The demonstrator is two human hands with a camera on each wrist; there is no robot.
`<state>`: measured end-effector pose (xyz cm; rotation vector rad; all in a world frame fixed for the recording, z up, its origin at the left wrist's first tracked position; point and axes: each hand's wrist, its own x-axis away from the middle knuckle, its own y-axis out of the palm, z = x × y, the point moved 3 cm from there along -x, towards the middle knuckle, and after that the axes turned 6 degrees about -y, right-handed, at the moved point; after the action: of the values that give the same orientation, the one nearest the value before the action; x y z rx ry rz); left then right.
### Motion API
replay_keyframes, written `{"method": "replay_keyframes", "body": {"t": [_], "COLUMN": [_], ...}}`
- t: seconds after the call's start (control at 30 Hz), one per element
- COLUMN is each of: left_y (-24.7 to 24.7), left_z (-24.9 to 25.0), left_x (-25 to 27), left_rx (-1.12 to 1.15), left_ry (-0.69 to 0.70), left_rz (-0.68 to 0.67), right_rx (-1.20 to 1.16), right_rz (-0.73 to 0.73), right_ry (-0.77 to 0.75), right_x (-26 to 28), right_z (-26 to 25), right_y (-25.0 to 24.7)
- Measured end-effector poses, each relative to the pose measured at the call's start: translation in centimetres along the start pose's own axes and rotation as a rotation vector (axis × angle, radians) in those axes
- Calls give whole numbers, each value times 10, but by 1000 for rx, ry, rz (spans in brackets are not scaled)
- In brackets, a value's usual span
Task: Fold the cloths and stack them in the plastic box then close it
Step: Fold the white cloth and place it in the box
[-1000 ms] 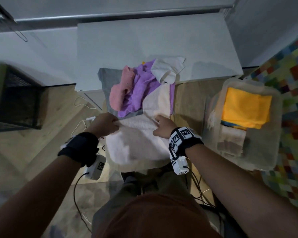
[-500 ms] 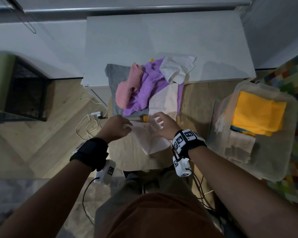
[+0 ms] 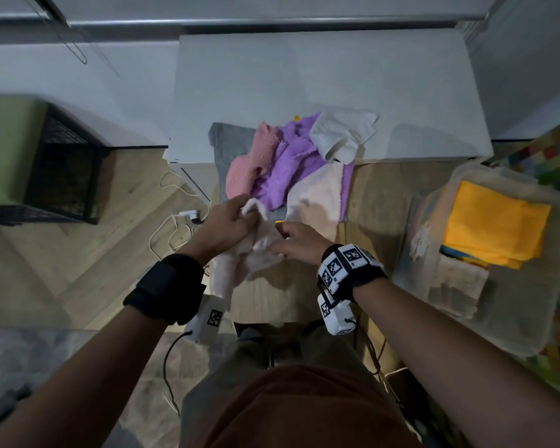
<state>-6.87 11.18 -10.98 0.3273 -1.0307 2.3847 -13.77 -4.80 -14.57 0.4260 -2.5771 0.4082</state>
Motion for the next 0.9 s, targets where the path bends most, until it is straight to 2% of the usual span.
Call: {"method": "replay_keyframes", "body": {"t": [0.23,0.33,0.4,0.5,0.53,0.57,0.6,0.63,0.73,0.8,0.9], "left_y": [-6,-12,-13,-8,-6,-4,-1,1,13,25,39], "left_z": [-17,-18,-20,-27,-30,-35,-39,-45,-67,-83,-96], "left_x": [7,12,18,33,38,39,37,30,10,6,9], "left_rx": [-65,-110,-130,-1,53,66,20,-96,-432,-434,-343], "left_ry": [20,-24,-121,-269,-337,-378,-373,-321,-186,-191,-178], "left_rz": [90,29,-184,-724,-852,-913,-895,-800,-341,-146,-17], "right_rx": [-51,-92,-95,-10,28,61,70,101,310,361,312], "right_rz": [190,291,224,-85,-185,-221,-207,-139,69,144,241], "right_ry": [33,26,71,215,254,290,304,305,227,213,219], "right_x": [7,11,12,12,13,12,10,8,6,5,5], "right_z": [3,4,4,6,8,13,18,24,42,57,76], "right_y": [-15,-23,-23,-18,-17,-18,-20,-23,-29,-26,-20]}}
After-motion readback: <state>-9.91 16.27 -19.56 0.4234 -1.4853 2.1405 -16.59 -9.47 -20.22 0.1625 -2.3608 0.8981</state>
